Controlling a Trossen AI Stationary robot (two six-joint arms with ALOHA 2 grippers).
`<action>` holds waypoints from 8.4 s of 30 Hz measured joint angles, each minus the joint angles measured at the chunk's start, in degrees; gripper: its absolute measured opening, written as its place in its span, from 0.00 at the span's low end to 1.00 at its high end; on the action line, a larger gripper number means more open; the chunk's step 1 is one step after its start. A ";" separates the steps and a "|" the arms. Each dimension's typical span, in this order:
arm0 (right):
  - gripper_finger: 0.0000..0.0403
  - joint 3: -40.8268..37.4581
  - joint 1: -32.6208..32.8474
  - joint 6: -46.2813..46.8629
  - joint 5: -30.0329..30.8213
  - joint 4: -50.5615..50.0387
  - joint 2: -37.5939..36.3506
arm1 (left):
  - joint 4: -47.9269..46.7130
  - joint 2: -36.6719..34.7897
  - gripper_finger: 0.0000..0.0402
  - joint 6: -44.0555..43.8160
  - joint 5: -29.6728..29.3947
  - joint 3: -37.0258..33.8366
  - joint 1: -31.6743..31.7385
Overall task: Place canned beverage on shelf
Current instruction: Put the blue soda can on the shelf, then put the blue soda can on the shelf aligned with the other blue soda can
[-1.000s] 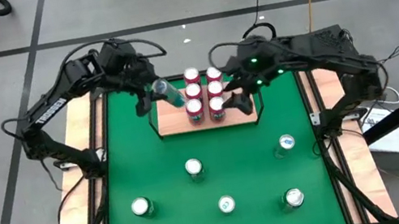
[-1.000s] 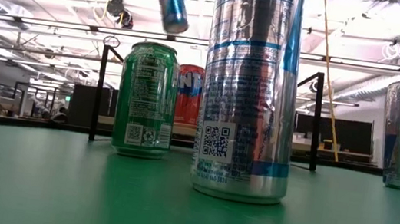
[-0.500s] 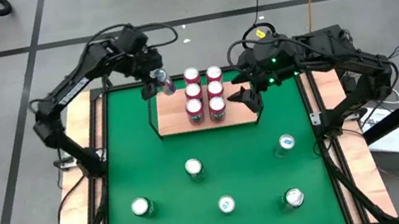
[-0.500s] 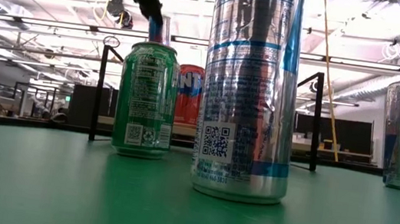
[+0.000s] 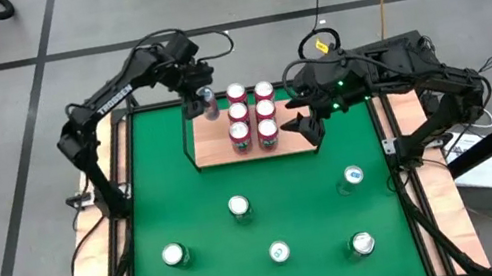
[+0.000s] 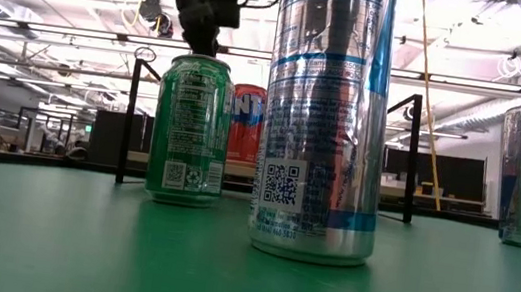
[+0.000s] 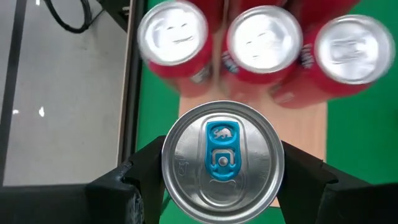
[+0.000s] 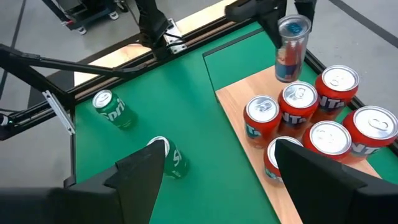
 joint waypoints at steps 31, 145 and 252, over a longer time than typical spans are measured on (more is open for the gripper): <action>0.73 -0.01 -0.09 -0.24 4.28 -0.44 0.02 | 8.84 0.23 0.57 4.42 2.02 -11.10 4.00; 0.91 -24.19 23.80 27.01 1.14 -24.70 -11.13 | -0.80 -22.67 0.72 -54.52 -10.64 -2.05 -33.93; 0.56 -49.43 17.26 2.32 -6.16 4.74 -19.89 | 8.10 -20.42 0.72 -55.97 -16.85 -2.51 -33.44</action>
